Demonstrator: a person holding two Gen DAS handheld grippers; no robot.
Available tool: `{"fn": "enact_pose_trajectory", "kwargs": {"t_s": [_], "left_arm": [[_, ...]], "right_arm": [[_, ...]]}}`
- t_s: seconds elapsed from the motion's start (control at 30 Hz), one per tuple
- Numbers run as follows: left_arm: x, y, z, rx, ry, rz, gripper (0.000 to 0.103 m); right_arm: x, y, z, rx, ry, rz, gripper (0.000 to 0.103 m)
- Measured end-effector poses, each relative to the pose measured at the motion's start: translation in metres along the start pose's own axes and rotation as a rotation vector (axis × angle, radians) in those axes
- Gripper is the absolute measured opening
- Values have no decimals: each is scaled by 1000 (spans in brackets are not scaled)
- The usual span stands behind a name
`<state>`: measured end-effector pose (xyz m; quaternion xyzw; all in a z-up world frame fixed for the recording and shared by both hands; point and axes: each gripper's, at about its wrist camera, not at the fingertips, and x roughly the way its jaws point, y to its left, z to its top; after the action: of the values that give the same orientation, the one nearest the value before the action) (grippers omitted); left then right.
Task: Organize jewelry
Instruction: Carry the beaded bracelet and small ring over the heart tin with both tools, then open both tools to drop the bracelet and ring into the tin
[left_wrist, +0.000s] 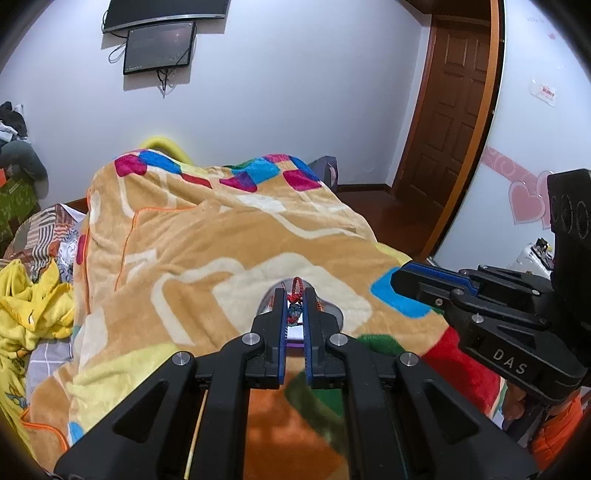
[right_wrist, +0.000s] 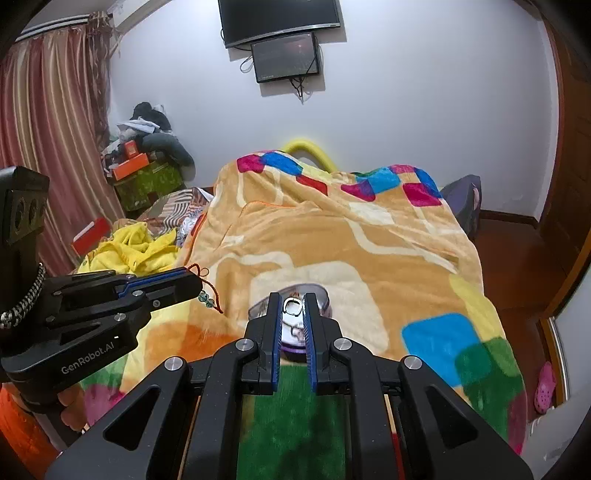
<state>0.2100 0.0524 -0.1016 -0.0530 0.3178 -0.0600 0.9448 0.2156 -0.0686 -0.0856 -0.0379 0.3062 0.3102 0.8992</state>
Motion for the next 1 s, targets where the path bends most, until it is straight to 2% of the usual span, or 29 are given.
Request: {"fn": "enact_pose_trajectory", "kwargs": {"t_s": [0.37,0.77,1.0], "left_arm": [[29,16,8,-28,18,-2,6],[79,28,-6,-60,127,-36,6],[92,30,-10,-60,159,-45,6]], "right_arm": [[27,-8,12,14,14,13,10],[73,-15,5,16,123,53,10],[94,-16,0,27,179,80,10]]}}
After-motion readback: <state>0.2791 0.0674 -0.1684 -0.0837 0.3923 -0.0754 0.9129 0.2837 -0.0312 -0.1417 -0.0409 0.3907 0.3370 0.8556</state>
